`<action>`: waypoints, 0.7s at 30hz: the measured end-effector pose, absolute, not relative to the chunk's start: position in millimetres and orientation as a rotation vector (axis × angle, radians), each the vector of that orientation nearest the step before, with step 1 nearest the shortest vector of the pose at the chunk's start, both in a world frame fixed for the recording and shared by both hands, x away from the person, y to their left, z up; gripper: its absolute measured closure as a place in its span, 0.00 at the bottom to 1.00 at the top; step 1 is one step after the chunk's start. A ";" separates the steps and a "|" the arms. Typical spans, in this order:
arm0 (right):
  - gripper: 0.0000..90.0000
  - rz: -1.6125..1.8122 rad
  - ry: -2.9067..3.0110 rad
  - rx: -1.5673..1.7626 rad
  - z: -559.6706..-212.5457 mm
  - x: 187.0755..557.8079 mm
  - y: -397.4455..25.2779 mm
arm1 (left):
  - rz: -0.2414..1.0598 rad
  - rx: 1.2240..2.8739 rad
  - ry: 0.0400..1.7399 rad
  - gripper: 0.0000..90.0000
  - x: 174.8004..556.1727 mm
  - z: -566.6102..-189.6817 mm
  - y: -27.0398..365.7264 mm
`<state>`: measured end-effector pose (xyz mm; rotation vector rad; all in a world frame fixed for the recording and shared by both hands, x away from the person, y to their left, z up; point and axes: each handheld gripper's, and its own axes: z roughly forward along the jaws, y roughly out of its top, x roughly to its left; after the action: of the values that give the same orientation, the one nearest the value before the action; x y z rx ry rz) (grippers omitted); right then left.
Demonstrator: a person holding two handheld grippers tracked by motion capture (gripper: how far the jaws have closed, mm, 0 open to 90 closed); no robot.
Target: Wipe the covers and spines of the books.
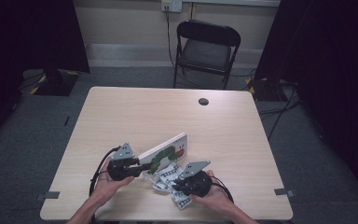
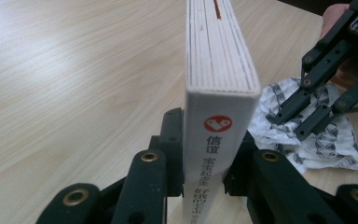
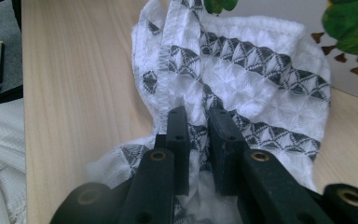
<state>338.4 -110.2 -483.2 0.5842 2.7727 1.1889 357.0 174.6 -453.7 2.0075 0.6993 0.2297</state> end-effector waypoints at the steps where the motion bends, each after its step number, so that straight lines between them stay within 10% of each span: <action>1: 0.88 1.189 2.776 0.581 -484.3 338.4 -109.4 | 0.229 2.004 0.701 0.82 356.7 -453.8 174.1; 21: 0.42 1.380 2.614 0.690 -456.4 347.4 -135.3 | 0.245 2.007 0.693 0.82 355.6 -454.2 173.9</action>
<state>347.4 -135.3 -456.4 0.6902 2.6141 1.3795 355.6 173.9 -454.2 2.0070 0.6934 0.2445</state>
